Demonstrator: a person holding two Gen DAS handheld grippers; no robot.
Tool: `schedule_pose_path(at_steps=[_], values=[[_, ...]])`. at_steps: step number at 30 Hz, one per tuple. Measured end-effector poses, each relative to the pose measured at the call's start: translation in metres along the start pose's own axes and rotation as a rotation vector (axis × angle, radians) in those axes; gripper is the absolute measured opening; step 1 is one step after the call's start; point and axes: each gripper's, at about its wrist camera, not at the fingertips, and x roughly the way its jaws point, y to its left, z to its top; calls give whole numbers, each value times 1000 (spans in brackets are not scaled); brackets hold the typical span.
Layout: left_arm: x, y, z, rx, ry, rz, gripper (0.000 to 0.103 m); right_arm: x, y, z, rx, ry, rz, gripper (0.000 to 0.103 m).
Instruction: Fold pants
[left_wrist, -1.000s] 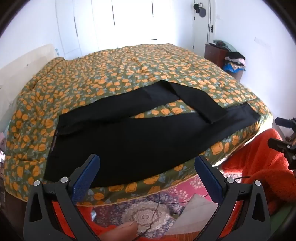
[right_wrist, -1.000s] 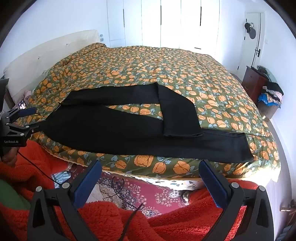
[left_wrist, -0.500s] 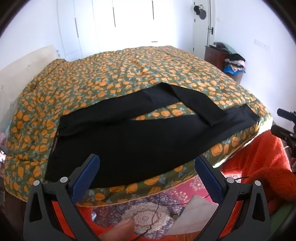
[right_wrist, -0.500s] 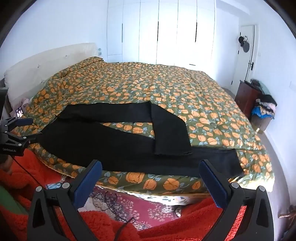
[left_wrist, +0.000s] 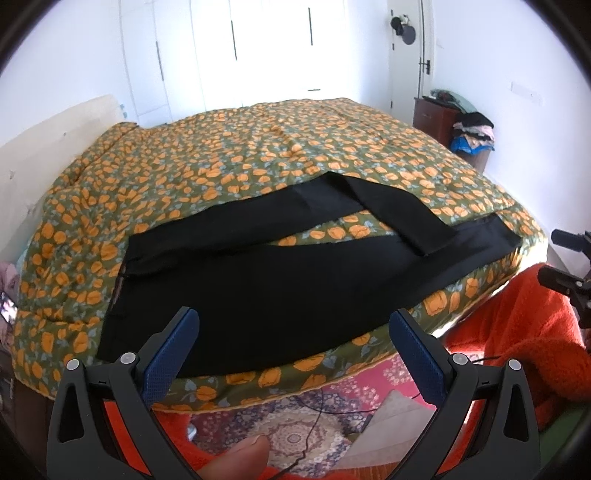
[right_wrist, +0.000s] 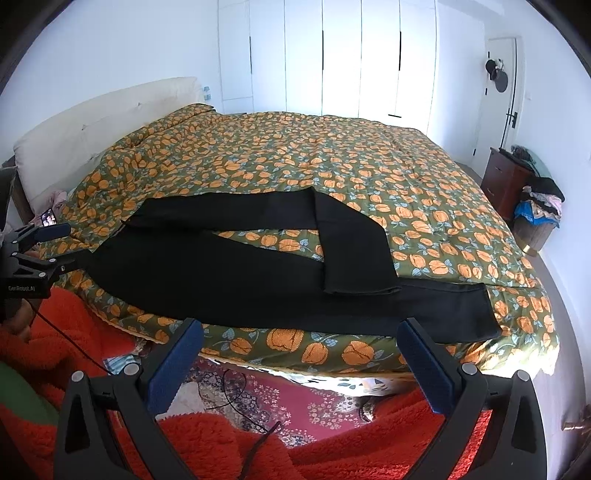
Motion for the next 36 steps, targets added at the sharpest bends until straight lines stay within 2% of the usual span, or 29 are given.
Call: schedule_pose_path(at_steps=[16, 27, 36], values=[[-1, -5, -1, 7, 2, -3, 102, 7, -3, -3, 21, 34, 7, 103], [-2, 7, 0, -17, 3, -1, 102, 7, -2, -2, 16, 32, 5, 103], [-1, 3, -2, 8, -4, -22, 102, 8, 2, 0, 4, 39, 4, 103]])
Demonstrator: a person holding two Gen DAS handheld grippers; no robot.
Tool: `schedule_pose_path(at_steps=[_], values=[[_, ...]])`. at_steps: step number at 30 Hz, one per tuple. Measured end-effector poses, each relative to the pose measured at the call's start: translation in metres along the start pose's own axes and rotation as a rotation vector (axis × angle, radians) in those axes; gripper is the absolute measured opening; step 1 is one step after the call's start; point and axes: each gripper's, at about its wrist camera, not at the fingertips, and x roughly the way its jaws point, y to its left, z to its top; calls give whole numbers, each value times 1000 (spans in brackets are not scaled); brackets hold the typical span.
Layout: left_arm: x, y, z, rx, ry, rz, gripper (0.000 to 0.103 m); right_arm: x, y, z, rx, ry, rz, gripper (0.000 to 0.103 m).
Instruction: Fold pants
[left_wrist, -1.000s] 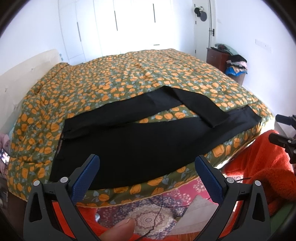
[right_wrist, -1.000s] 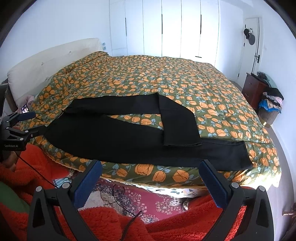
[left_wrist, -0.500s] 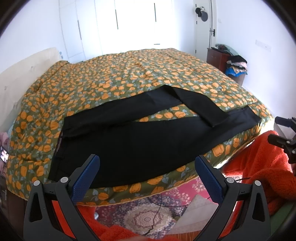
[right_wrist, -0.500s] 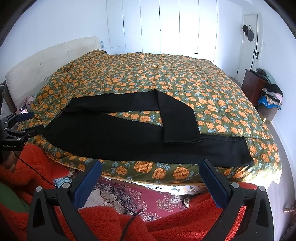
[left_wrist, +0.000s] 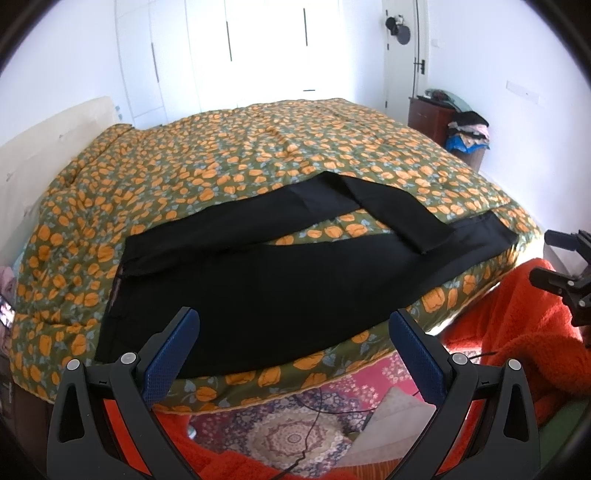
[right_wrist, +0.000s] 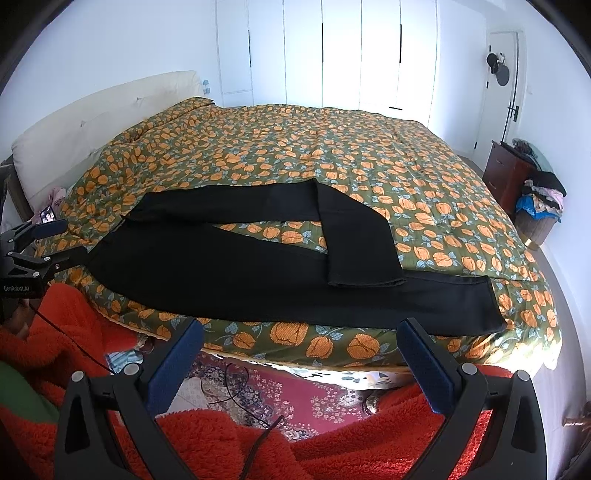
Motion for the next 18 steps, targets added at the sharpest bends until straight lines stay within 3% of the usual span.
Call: schedule_pose_path(at_steps=[18], values=[[-2, -3, -6, -8, -5, 4, 102, -1, 1, 0, -6, -2, 5, 103]])
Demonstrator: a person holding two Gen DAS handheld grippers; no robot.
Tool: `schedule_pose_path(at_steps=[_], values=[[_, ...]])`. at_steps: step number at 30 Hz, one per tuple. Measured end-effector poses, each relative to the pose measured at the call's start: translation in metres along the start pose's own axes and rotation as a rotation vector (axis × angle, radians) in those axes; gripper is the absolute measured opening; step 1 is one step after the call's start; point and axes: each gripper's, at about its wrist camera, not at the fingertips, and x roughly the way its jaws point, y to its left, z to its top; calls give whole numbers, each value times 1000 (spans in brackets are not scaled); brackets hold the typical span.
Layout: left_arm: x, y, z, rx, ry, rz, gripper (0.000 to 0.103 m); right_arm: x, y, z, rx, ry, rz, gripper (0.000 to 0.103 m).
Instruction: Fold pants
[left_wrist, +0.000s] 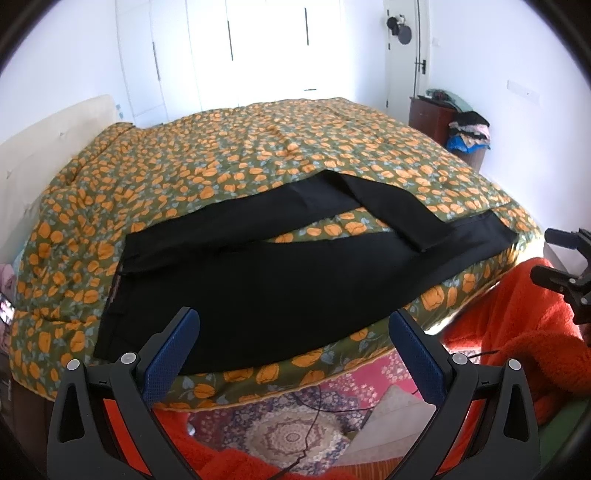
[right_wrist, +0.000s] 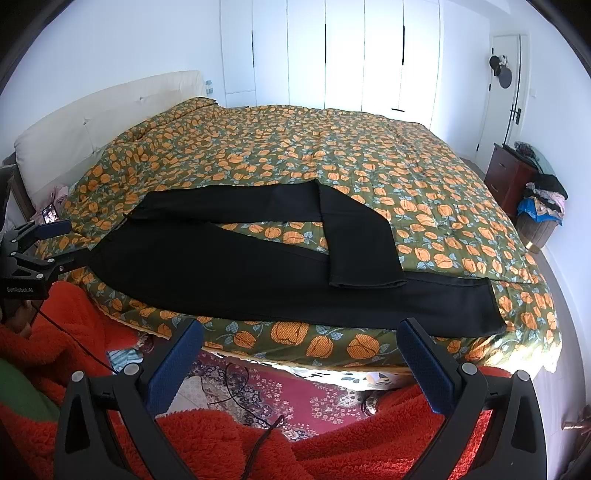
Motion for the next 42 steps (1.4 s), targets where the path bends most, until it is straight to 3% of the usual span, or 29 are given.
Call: schedule_pose_path(at_steps=[16, 42], values=[[8, 4, -1, -37, 40, -5, 102, -4, -1, -4, 0, -10, 2, 103], [7, 8, -4, -37, 26, -7, 102, 1, 12, -3, -49, 9, 5, 103]])
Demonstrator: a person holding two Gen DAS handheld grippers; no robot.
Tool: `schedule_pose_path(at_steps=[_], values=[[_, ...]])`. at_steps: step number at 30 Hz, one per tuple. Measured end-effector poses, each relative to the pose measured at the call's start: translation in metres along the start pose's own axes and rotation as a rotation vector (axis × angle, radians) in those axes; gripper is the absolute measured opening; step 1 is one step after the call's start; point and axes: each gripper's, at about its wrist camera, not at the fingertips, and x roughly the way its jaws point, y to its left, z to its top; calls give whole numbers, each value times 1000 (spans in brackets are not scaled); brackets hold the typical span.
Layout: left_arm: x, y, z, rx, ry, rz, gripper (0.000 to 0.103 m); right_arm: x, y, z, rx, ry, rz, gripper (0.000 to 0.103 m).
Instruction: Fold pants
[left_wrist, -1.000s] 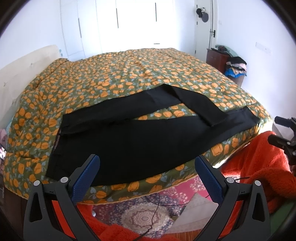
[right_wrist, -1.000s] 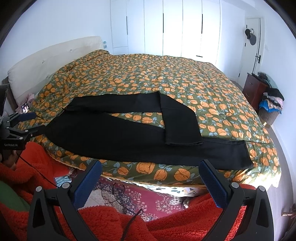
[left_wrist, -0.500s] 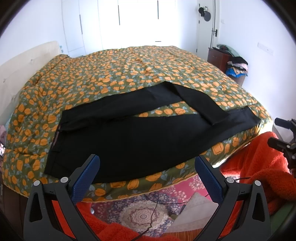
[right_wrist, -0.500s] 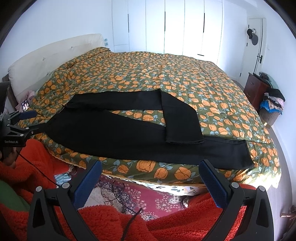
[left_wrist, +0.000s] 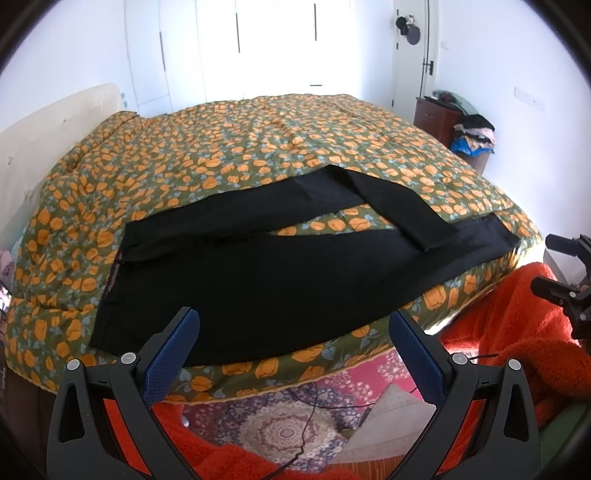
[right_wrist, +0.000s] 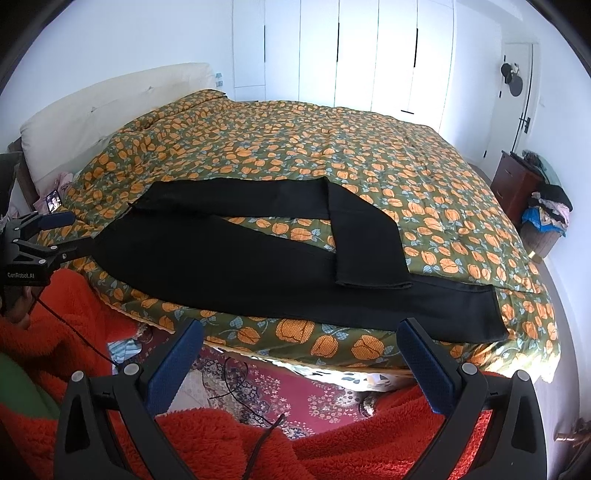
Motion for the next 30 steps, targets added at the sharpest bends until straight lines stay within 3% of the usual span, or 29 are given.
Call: schedule_pose_path(at_steps=[30], values=[[0, -4, -1, 22, 3, 19, 102, -2, -2, -2, -5, -11, 1, 103]])
